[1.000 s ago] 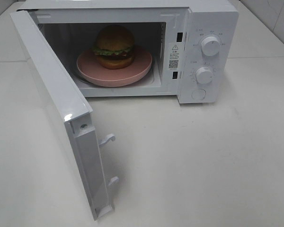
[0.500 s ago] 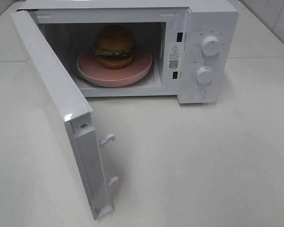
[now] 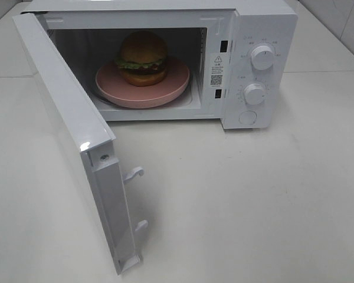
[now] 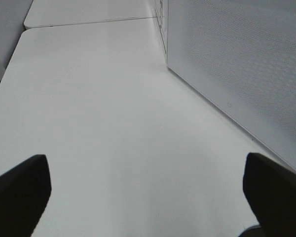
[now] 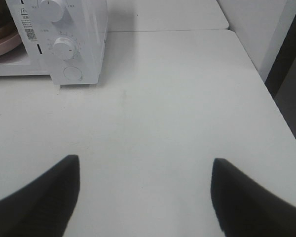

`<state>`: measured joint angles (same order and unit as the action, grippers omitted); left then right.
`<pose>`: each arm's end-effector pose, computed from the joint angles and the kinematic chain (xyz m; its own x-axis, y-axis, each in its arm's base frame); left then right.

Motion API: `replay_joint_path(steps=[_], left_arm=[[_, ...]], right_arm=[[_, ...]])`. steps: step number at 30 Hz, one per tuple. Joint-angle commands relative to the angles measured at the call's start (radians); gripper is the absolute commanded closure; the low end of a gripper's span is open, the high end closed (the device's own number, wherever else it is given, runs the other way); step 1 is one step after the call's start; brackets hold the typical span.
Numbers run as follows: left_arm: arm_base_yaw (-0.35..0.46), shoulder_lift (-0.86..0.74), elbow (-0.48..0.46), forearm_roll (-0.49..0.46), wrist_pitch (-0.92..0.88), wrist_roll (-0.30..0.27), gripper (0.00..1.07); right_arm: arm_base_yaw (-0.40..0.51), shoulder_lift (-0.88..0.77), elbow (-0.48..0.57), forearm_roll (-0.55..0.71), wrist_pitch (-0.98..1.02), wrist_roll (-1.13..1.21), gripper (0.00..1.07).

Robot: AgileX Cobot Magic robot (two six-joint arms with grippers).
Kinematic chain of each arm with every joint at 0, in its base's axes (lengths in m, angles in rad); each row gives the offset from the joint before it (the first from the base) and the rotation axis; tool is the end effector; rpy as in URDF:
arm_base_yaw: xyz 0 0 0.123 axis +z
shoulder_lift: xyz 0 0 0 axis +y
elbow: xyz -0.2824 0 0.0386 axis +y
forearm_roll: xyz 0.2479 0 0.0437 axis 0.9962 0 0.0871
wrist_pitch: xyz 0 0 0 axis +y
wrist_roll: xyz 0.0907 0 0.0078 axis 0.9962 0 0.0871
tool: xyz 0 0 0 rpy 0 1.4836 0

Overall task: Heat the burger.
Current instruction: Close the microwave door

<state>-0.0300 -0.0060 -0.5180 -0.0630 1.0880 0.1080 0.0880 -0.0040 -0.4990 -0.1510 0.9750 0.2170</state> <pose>-0.0093 -0.0048 0.2800 -0.4503 0.0921 -0.8881 0.1153 0.9923 0.0444 -0.0016 -0.0115 0.2847 -0.3621 0.0990 -0.9269 0.0763 0.9942 0.0764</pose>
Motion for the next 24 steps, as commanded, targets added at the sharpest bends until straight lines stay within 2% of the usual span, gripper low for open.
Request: replay_joint_path(steps=[1, 2, 4, 10, 12, 13, 14, 18, 20, 24], left_arm=[[-0.002, -0.012, 0.000, 0.001, -0.016, -0.003, 0.08], [-0.002, -0.012, 0.000, 0.001, -0.016, -0.003, 0.08], [-0.002, -0.012, 0.000, 0.001, -0.016, -0.003, 0.08], [-0.002, -0.012, 0.000, 0.001, -0.016, -0.003, 0.08], [-0.002, -0.012, 0.000, 0.001, -0.016, -0.003, 0.08], [-0.002, -0.012, 0.000, 0.001, -0.016, -0.003, 0.08], [-0.002, -0.012, 0.000, 0.001, -0.016, -0.003, 0.08], [-0.002, -0.012, 0.000, 0.001, -0.016, -0.003, 0.08], [-0.002, -0.012, 0.000, 0.001, -0.016, -0.003, 0.08], [-0.002, -0.012, 0.000, 0.001, -0.016, -0.003, 0.08]], right_arm=[[-0.009, -0.028, 0.002, -0.004, -0.008, 0.005, 0.28], [-0.009, -0.028, 0.002, -0.004, -0.008, 0.005, 0.28], [-0.009, -0.028, 0.002, -0.004, -0.008, 0.005, 0.21], [-0.009, -0.028, 0.002, -0.004, -0.009, 0.005, 0.24], [-0.009, -0.028, 0.002, -0.004, -0.009, 0.005, 0.31], [-0.009, -0.028, 0.002, -0.004, -0.009, 0.005, 0.31], [-0.009, -0.028, 0.002, -0.004, -0.009, 0.005, 0.37], [-0.009, -0.028, 0.002, -0.004, -0.009, 0.005, 0.44], [-0.009, -0.028, 0.002, -0.004, -0.009, 0.005, 0.54], [-0.009, -0.028, 0.002, -0.004, -0.009, 0.005, 0.58]])
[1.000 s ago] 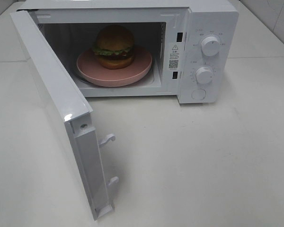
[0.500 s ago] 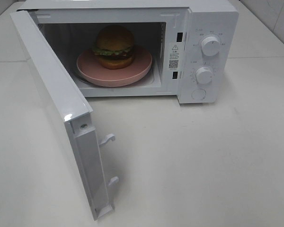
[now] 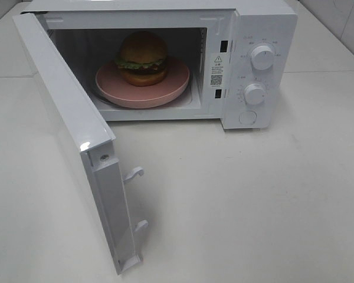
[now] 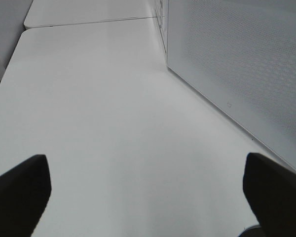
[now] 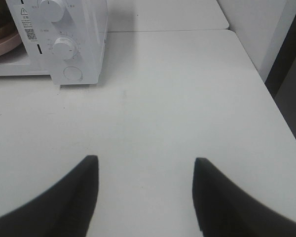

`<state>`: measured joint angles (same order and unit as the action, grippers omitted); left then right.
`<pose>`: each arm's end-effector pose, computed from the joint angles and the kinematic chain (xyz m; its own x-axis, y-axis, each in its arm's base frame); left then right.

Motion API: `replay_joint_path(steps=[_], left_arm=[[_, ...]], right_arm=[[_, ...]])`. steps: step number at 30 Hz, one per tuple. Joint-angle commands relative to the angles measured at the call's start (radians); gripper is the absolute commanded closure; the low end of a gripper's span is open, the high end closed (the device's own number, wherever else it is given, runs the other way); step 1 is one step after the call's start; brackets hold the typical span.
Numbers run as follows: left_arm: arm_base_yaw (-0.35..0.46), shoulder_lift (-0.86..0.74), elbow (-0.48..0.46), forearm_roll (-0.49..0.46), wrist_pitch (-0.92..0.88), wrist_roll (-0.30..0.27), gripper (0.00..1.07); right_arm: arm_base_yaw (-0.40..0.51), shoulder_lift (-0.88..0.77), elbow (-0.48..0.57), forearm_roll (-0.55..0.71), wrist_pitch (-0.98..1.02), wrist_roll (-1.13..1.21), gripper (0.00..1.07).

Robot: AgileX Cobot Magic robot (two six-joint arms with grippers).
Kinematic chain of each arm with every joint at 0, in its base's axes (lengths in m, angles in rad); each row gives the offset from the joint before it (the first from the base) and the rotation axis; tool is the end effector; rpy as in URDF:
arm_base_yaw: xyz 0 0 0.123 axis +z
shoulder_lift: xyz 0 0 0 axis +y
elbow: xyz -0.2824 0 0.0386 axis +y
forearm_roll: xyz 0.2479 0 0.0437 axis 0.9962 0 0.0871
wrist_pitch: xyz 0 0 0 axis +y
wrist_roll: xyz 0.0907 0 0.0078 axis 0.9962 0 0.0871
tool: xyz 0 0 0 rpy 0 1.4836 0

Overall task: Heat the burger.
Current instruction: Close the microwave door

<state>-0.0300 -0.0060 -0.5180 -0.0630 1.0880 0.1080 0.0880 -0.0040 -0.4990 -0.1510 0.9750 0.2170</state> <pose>-0.0093 -0.0048 0.2800 -0.4503 0.0921 -0.8881 0.1153 0.9923 0.0444 -0.0016 -0.0115 0.2847 -0.3621 0.0990 -0.9269 0.0763 0.9942 0.0764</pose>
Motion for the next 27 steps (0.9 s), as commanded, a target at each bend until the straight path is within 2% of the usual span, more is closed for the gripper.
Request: replay_joint_path(steps=[1, 5, 27], left_arm=[[-0.002, -0.012, 0.000, 0.001, -0.016, -0.003, 0.08], [-0.002, -0.012, 0.000, 0.001, -0.016, -0.003, 0.08], [-0.002, -0.012, 0.000, 0.001, -0.016, -0.003, 0.08]], right_arm=[[-0.009, -0.028, 0.002, -0.004, -0.009, 0.005, 0.59], [-0.009, -0.028, 0.002, -0.004, -0.009, 0.005, 0.63], [-0.009, -0.028, 0.002, -0.005, -0.009, 0.005, 0.63]])
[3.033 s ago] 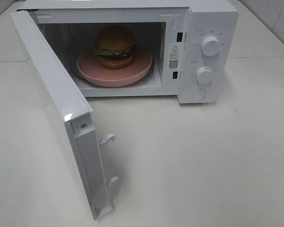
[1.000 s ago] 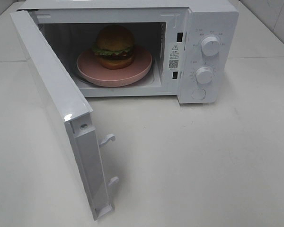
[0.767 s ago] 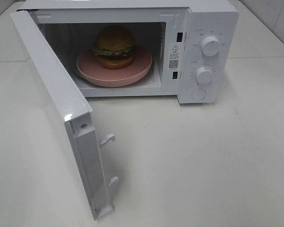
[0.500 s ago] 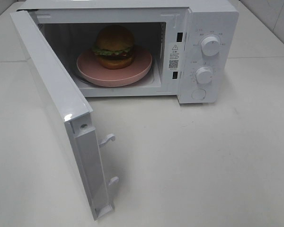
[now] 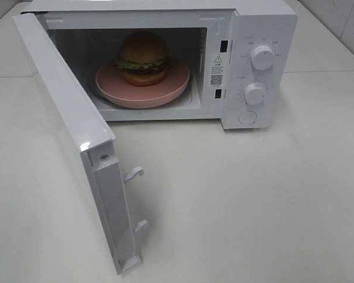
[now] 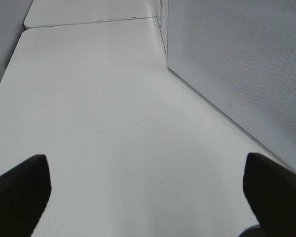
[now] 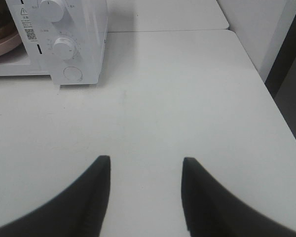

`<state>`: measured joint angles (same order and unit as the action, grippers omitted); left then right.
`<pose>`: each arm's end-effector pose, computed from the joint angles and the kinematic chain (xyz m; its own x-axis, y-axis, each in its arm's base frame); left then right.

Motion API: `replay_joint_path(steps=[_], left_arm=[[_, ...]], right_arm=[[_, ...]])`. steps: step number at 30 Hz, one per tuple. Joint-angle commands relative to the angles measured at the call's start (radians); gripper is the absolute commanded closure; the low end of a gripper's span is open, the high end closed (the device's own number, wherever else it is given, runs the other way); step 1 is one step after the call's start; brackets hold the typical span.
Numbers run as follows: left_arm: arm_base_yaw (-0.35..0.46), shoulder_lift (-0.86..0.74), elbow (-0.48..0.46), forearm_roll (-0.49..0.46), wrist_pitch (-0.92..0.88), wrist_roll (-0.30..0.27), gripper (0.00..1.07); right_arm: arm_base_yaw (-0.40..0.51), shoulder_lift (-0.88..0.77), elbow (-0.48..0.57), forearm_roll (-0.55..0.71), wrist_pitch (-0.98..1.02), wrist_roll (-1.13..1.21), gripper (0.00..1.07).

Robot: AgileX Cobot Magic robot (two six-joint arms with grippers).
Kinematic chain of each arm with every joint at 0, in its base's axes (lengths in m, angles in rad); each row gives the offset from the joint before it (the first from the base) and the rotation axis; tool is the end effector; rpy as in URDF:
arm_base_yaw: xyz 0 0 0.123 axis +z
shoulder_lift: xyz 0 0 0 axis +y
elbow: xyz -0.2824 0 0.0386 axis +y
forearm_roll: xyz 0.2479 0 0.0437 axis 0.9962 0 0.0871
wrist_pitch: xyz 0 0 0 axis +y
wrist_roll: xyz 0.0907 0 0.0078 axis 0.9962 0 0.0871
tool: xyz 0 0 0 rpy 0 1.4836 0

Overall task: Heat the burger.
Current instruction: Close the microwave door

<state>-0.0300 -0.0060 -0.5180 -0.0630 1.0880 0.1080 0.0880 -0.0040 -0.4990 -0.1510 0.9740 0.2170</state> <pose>-0.0093 -0.0048 0.2800 -0.4503 0.0921 -0.8881 0.1153 0.9923 0.0444 -0.0015 -0.0115 0.2848 -0.3612 0.0989 -0.9272 0.0761 0.9942 0.0764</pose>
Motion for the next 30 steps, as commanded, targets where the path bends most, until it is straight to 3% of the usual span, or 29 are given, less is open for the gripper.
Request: replay_joint_path(steps=[1, 22, 30], left_arm=[[-0.002, -0.012, 0.000, 0.001, -0.016, -0.003, 0.08], [-0.002, 0.012, -0.005, -0.014, -0.022, -0.003, 0.08], [-0.002, 0.064, -0.048, -0.059, -0.186, 0.000, 0.08]], right_arm=[[-0.009, -0.028, 0.002, -0.005, -0.008, 0.005, 0.63], [-0.009, -0.028, 0.002, -0.004, -0.008, 0.005, 0.63], [-0.009, -0.028, 0.002, -0.003, -0.008, 0.005, 0.63]])
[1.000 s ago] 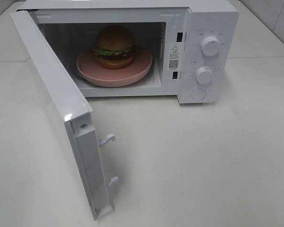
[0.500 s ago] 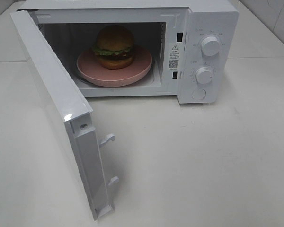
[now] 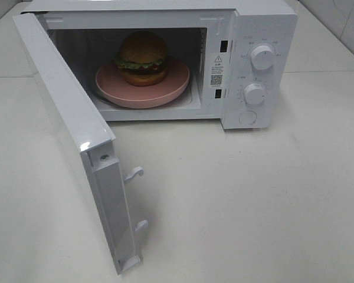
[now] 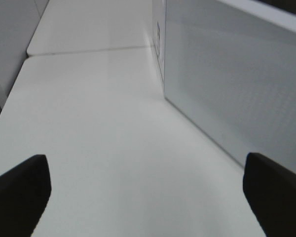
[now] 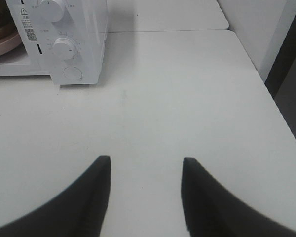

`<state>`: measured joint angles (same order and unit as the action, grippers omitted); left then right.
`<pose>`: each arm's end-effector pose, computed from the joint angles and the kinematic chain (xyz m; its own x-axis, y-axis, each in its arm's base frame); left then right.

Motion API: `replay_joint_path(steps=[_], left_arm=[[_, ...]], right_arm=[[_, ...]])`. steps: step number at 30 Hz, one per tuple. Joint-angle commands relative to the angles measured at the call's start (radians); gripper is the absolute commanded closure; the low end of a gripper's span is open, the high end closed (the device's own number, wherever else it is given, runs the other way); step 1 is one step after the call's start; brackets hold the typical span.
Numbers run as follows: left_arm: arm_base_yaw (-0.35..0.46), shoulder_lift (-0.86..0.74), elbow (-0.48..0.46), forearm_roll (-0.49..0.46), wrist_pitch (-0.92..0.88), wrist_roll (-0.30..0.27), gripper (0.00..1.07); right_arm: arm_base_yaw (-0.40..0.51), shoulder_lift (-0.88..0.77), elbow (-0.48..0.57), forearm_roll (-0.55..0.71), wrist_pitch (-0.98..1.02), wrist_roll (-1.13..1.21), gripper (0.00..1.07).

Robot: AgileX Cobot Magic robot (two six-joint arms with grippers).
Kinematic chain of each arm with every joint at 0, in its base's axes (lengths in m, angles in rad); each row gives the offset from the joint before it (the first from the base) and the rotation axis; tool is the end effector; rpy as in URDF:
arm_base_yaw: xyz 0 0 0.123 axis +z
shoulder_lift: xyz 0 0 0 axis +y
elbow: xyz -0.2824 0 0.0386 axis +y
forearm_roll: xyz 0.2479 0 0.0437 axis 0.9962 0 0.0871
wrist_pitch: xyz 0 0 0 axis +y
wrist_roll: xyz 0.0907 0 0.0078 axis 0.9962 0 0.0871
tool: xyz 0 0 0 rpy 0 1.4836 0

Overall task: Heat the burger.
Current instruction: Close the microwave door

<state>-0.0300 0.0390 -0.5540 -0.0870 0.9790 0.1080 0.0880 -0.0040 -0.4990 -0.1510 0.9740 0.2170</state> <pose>-0.0022 -0.0065 0.2993 -0.3598 0.0700 -0.9304 0.1185 0.9925 0.0289 -0.0015 -0.0115 0.2848 -0.3612 0.0989 -0.9272 0.0761 0.9942 0.0764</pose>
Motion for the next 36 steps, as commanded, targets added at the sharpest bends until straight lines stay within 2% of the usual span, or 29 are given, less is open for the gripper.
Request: replay_joint_path(steps=[1, 3, 4, 6, 8, 11, 12, 13, 14, 15, 16, 18, 19, 21, 22, 24, 27, 29, 30, 32, 36], left_arm=[[-0.002, 0.048, -0.011, -0.041, -0.097, 0.005, 0.08], [-0.002, 0.061, -0.011, -0.040, -0.102, 0.012, 0.08], [-0.002, 0.088, -0.011, -0.039, -0.109, 0.050, 0.09], [-0.002, 0.104, -0.011, -0.037, -0.121, 0.068, 0.09], [-0.002, 0.165, -0.010, -0.030, -0.214, 0.087, 0.17], [-0.002, 0.180, -0.010, -0.031, -0.240, 0.087, 0.22], [-0.002, 0.210, -0.010, -0.031, -0.277, 0.087, 0.34], [-0.002, 0.242, -0.010, -0.029, -0.301, 0.087, 0.51], [-0.002, 0.242, -0.010, -0.029, -0.301, 0.087, 0.51], [-0.002, 0.260, -0.010, -0.029, -0.309, 0.087, 0.60], [-0.002, 0.260, -0.010, -0.029, -0.309, 0.087, 0.60], [-0.002, 0.336, -0.009, -0.029, -0.366, 0.087, 0.92], [-0.002, 0.336, -0.009, -0.029, -0.366, 0.087, 0.92], [-0.002, 0.395, -0.007, -0.024, -0.442, 0.088, 1.07], [-0.002, 0.395, -0.007, -0.024, -0.442, 0.088, 1.07], [-0.002, 0.453, 0.012, -0.025, -0.574, 0.088, 1.07], [-0.002, 0.472, 0.023, -0.025, -0.623, 0.087, 1.07], [-0.002, 0.536, 0.075, -0.031, -0.811, 0.087, 1.07], [-0.002, 0.536, 0.075, -0.031, -0.811, 0.087, 1.07], [-0.002, 0.589, 0.133, -0.031, -0.979, 0.085, 1.07], [-0.002, 0.640, 0.182, -0.031, -1.110, 0.082, 1.07]], right_arm=[[-0.009, -0.028, 0.002, -0.003, -0.008, 0.005, 0.63], [-0.009, -0.028, 0.002, -0.003, -0.008, 0.005, 0.63], [-0.009, -0.028, 0.002, -0.003, -0.008, 0.005, 0.63], [-0.009, -0.028, 0.002, -0.003, -0.008, 0.005, 0.63], [-0.009, -0.028, 0.002, -0.003, -0.008, 0.005, 0.63], [-0.009, -0.028, 0.002, -0.003, -0.008, 0.005, 0.63], [-0.009, -0.028, 0.002, -0.003, -0.008, 0.005, 0.63], [-0.009, -0.028, 0.002, -0.003, -0.008, 0.005, 0.63], [-0.009, -0.028, 0.002, -0.003, -0.008, 0.005, 0.63], [-0.009, -0.028, 0.002, -0.003, -0.008, 0.005, 0.63], [-0.009, -0.028, 0.002, -0.003, -0.008, 0.005, 0.63], [-0.009, -0.028, 0.002, -0.003, -0.008, 0.005, 0.63], [-0.009, -0.028, 0.002, -0.003, -0.008, 0.005, 0.63], [-0.009, -0.028, 0.002, -0.003, -0.008, 0.005, 0.63], [-0.009, -0.028, 0.002, -0.003, -0.008, 0.005, 0.63], [-0.009, -0.028, 0.002, -0.003, -0.008, 0.005, 0.63], [-0.009, -0.028, 0.002, -0.003, -0.008, 0.005, 0.63], [-0.009, -0.028, 0.002, -0.003, -0.008, 0.005, 0.63], [-0.009, -0.028, 0.002, -0.003, -0.008, 0.005, 0.63], [-0.009, -0.028, 0.002, -0.003, -0.008, 0.005, 0.63], [-0.009, -0.028, 0.002, -0.003, -0.008, 0.005, 0.63]])
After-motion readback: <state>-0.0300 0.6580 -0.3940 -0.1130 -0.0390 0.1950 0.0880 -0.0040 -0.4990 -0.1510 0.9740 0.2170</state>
